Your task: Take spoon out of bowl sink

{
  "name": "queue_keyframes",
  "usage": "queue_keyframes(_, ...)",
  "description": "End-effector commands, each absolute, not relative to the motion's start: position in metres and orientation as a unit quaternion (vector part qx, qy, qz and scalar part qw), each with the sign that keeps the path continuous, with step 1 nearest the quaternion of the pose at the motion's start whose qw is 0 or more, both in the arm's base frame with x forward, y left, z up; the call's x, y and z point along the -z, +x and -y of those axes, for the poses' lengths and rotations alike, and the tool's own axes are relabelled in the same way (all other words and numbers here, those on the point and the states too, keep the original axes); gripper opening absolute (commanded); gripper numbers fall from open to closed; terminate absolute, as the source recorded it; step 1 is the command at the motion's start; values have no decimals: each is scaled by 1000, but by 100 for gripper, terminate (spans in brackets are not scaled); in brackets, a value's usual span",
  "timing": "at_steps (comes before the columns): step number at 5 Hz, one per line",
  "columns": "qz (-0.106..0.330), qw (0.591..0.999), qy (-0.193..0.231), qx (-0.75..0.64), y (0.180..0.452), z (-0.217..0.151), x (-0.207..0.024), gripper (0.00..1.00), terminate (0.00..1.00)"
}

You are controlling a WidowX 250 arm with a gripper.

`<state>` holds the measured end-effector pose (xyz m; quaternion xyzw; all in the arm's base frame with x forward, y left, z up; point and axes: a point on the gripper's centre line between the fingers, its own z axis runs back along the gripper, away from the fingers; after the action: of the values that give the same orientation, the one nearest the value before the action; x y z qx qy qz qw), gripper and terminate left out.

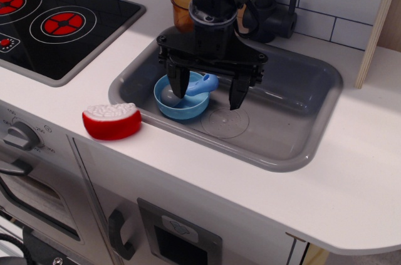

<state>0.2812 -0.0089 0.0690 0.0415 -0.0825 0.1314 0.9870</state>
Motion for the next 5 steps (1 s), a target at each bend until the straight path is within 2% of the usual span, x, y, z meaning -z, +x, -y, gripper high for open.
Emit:
queue_keyframes(1,83,987,41,-131,281,9,-69,100,0)
queue_keyframes(2,84,963,41,-255,301,12,-54,100,0)
queue_keyframes(3,121,919,9,-375,317,7,-49,100,0)
queue_keyframes(4,151,858,-33,-489,329,-6,-46,100,0)
queue_keyframes(5,154,786,-57,-596,330,-17,-40,100,0)
